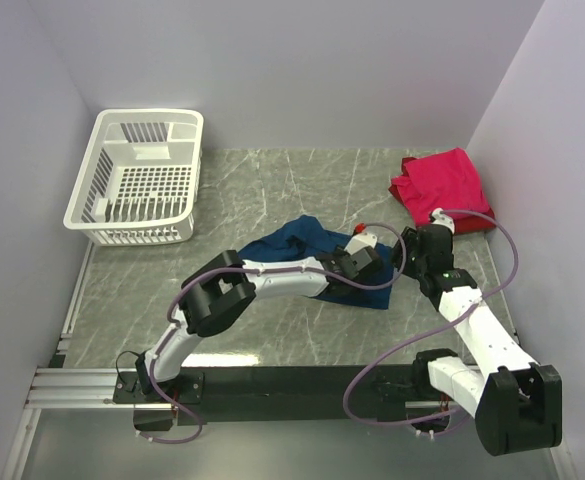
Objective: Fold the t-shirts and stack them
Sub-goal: Flatten the tshirt out
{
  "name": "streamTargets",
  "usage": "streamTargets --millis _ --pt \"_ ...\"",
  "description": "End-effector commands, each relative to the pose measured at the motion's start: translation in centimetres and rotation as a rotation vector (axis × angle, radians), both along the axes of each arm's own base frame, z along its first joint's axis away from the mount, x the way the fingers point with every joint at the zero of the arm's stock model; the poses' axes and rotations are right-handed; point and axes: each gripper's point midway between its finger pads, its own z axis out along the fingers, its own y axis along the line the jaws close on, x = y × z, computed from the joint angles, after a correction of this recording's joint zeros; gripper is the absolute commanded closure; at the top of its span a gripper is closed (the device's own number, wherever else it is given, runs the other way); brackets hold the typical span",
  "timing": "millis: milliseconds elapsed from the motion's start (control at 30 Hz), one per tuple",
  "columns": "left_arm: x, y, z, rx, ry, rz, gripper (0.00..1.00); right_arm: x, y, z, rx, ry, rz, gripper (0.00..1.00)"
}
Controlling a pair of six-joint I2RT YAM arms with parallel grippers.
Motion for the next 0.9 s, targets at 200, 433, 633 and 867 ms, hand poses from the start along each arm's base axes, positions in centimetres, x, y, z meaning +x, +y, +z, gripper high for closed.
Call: streamTargets --millis 200,433,633,867 --pt "-1.2 0.6 0.3 0.065 -0.041 0.021 0.55 0.6 0.4 1.0 0.019 -0.061 0.033 0.40" --pt "-1.3 1.4 0.3 0.081 -0.042 0.042 0.61 0.6 0.5 1.1 0.019 -0.067 0.041 0.40" --pt "-1.3 1.5 0.7 0.064 -0.045 0.055 0.67 0.5 1.0 1.0 0.031 -0.063 0.066 0.40" --pt "-1.2 1.8 1.3 0.041 -0.051 0.081 0.64 0.5 1.3 0.9 0.039 -0.062 0.084 0.40"
